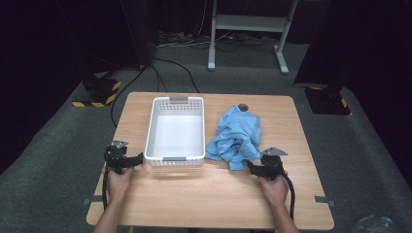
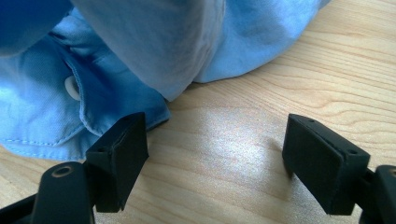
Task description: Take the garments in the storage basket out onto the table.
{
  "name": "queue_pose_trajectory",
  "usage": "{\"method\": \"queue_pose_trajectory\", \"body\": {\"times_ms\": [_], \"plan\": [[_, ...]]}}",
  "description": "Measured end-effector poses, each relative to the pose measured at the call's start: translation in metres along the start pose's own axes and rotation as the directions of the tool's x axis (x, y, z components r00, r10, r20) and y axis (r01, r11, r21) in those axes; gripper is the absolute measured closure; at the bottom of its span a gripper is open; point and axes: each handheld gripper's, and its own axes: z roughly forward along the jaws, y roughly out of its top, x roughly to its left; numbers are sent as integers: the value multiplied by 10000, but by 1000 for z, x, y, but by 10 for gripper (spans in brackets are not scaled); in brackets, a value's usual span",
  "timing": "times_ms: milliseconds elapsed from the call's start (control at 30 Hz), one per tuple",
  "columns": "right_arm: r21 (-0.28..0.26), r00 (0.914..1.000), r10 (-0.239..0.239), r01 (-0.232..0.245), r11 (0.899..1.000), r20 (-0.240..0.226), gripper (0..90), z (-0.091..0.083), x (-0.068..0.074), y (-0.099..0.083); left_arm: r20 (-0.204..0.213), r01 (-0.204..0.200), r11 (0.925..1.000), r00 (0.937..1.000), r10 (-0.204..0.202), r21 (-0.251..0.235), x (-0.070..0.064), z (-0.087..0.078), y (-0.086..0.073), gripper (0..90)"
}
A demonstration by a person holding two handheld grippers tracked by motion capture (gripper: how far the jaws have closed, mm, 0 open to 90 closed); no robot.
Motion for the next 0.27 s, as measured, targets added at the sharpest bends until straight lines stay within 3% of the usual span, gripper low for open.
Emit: {"method": "queue_pose_trajectory", "body": {"times_ms": [267], "plan": [[0, 10000, 0, 0, 10000, 1, 220, 0, 0, 0, -31, 66, 10000, 10000, -66, 28, 0, 0, 0, 45]]}}
